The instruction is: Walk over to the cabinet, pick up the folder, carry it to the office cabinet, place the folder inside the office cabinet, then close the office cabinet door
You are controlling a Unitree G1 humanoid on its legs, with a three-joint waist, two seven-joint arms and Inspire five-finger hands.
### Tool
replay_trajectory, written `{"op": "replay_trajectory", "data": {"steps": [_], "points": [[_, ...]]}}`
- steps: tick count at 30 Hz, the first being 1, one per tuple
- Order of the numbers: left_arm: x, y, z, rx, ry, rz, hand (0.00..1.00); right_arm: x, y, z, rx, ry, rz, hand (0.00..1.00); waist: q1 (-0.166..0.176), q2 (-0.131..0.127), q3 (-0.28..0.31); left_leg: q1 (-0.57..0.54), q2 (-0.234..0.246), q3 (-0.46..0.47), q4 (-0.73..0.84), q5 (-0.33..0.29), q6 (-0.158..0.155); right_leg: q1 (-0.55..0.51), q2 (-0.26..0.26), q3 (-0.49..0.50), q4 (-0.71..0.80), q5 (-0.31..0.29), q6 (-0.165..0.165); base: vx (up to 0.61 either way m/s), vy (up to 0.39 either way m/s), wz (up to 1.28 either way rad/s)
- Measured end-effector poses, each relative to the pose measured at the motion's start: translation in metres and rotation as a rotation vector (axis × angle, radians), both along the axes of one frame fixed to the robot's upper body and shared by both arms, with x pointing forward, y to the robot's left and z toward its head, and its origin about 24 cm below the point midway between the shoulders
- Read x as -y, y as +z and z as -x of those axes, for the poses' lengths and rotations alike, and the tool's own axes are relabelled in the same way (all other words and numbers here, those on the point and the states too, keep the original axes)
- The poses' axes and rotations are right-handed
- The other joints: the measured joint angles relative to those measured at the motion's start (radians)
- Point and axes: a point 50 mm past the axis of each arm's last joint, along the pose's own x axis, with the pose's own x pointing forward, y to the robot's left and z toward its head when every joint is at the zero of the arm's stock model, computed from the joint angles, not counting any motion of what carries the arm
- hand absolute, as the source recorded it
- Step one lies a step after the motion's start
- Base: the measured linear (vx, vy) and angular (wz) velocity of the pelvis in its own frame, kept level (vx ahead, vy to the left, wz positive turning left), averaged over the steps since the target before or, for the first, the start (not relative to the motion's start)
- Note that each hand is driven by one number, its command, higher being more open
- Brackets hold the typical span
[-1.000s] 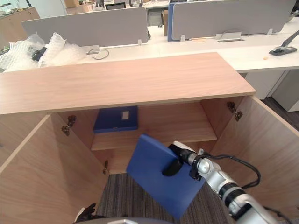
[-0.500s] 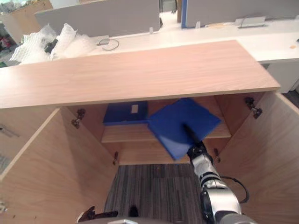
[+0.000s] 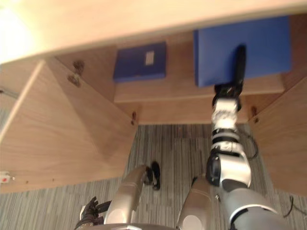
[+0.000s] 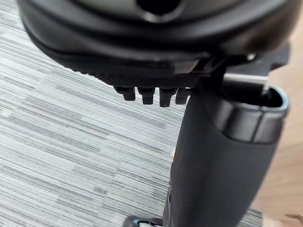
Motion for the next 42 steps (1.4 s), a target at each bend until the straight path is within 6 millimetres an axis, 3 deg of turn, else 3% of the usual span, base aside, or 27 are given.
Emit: {"op": "replay_trajectory", "data": {"steps": [4,9,12,14,20,21,30,36,42], "points": [[0.001,0.002,-0.007,0.010,-0.006,0.003,1.00,0.014,0.056,0.006,0.068,-0.052,0.114,0.00,0.018,-0.004,0.029,-0.164,-0.003,0.028,0.116,-0.020,0.010,-0.187,-0.010,0.068,0.133,-0.024,0.019,-0.14,0.093,-0.02],[0.002,0.004,-0.014,0.029,-0.012,0.002,1.00,0.010,0.072,0.005,0.056,-0.063,0.119,0.00,0.019,-0.006,0.039,-0.230,-0.011,0.032,0.119,-0.006,0.004,-0.269,-0.017,0.081,0.166,-0.025,0.020,-0.04,-0.003,0.07],[0.003,0.007,-0.022,0.057,-0.009,0.001,1.00,0.005,0.093,0.007,0.086,-0.066,0.096,0.00,0.021,-0.010,0.043,-0.254,-0.025,0.043,0.096,0.019,0.010,-0.314,-0.029,0.094,0.177,-0.025,0.019,0.01,-0.054,0.11],[0.006,0.011,-0.029,0.086,0.000,-0.002,1.00,0.002,0.107,0.008,0.100,-0.064,0.089,0.00,0.023,-0.011,0.045,-0.263,-0.031,0.045,0.083,0.029,0.009,-0.330,-0.039,0.095,0.181,-0.025,0.019,0.03,-0.086,0.12],[0.011,0.016,-0.042,0.131,0.010,0.013,1.00,-0.004,0.123,0.007,0.092,-0.062,0.117,0.00,0.024,-0.012,0.047,-0.263,-0.048,0.037,0.066,0.037,0.004,-0.328,-0.056,0.084,0.180,-0.027,0.022,0.03,-0.035,0.09],[0.011,0.016,-0.042,0.131,0.014,0.014,1.00,-0.002,0.125,0.007,0.094,-0.068,0.119,1.00,0.024,-0.012,0.047,-0.263,-0.056,0.034,0.058,0.042,0.003,-0.328,-0.065,0.081,0.180,-0.029,0.022,0.02,-0.034,0.28],[0.014,0.017,-0.044,0.136,0.000,0.017,1.00,-0.007,0.142,0.008,0.088,-0.067,0.190,1.00,0.031,-0.012,0.049,-0.261,-0.088,0.020,0.035,0.059,0.006,-0.313,-0.095,0.061,0.173,-0.038,0.021,0.02,-0.027,0.12],[0.011,0.017,-0.044,0.136,-0.002,0.010,1.00,-0.009,0.145,0.004,-0.050,-0.115,0.513,1.00,0.030,-0.012,0.049,-0.258,-0.089,0.007,0.041,0.059,0.006,-0.296,-0.099,0.044,0.171,-0.039,0.021,0.02,-0.019,0.04],[0.011,0.018,-0.045,0.138,-0.007,0.013,1.00,-0.016,0.133,-0.005,-0.154,-0.082,0.701,1.00,0.030,-0.012,0.050,-0.260,-0.088,0.007,0.047,0.059,0.006,-0.295,-0.094,0.044,0.173,-0.040,0.021,0.00,-0.017,0.00]]}}
